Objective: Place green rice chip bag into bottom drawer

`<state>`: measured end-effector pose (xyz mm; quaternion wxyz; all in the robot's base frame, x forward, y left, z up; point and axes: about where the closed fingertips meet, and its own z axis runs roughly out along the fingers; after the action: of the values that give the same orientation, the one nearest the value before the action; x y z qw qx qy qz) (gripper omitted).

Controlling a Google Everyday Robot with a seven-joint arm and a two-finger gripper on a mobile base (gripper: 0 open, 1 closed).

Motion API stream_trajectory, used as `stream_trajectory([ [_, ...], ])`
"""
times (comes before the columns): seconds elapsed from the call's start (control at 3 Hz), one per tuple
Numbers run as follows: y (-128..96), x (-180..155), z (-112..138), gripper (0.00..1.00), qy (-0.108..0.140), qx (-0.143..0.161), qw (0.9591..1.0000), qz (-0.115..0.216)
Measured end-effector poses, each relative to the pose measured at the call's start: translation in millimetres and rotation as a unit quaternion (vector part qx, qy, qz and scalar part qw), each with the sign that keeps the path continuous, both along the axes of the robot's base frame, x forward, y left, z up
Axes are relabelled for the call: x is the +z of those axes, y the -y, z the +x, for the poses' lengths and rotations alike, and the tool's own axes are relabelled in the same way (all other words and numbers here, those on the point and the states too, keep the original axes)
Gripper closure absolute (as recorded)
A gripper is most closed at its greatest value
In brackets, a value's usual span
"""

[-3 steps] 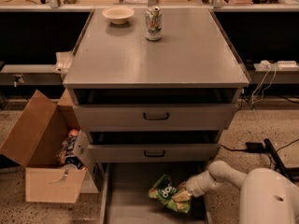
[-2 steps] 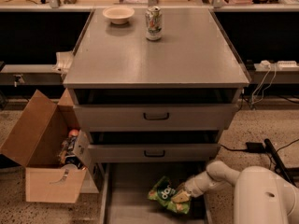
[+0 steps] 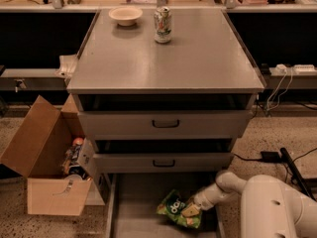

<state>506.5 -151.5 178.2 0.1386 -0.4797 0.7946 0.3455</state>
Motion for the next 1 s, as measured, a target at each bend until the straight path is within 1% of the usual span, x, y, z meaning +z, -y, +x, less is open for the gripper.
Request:
stream_trajectory([
  [0.67, 1.9, -4.3, -0.4, 0.28, 0.0, -0.001, 1.0, -0.006],
  [1.0, 3.7, 4.1, 1.0, 0.0, 0.019, -0.006, 0.9998, -0.005],
])
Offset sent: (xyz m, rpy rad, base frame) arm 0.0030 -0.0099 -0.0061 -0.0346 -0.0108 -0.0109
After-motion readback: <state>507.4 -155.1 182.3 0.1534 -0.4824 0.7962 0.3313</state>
